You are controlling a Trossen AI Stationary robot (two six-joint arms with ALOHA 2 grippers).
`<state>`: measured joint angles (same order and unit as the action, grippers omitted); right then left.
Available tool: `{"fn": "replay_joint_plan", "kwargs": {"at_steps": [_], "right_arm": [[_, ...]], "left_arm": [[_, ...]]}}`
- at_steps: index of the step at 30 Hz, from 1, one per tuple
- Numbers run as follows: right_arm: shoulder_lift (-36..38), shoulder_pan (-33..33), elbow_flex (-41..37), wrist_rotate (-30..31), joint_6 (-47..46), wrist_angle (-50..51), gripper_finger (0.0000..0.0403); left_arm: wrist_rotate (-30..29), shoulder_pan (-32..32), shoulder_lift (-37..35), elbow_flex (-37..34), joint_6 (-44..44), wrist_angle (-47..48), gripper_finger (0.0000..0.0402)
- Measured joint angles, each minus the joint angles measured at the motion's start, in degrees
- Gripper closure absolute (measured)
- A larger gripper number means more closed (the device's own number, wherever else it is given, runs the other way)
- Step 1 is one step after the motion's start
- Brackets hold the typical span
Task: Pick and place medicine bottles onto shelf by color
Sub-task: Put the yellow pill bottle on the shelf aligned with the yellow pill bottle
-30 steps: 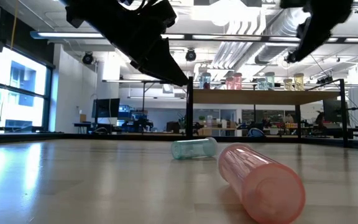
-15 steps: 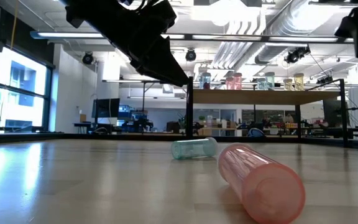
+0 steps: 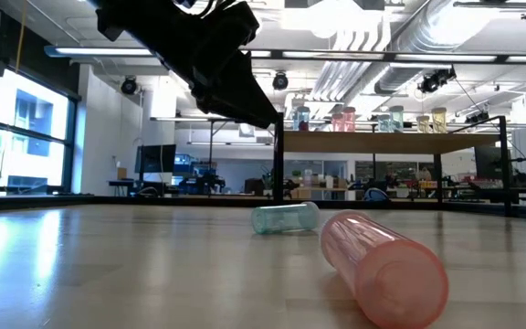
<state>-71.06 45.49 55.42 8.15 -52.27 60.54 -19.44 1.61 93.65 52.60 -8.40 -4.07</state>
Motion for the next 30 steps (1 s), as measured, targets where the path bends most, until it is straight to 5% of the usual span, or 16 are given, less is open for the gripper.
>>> {"fn": "replay_joint_plan", "kwargs": {"at_steps": [10,30], "right_arm": [[-4.2,5.3,0.0,1.0,-2.2,-7.6,0.0203],[-14.7,5.6,0.0,-2.6,-6.4,-12.0,0.0203]], "left_arm": [[0.0,0.0,0.0,0.0,0.0,0.0,0.0181],[0.0,0.0,0.0,0.0,0.0,0.0,0.0181]]}}
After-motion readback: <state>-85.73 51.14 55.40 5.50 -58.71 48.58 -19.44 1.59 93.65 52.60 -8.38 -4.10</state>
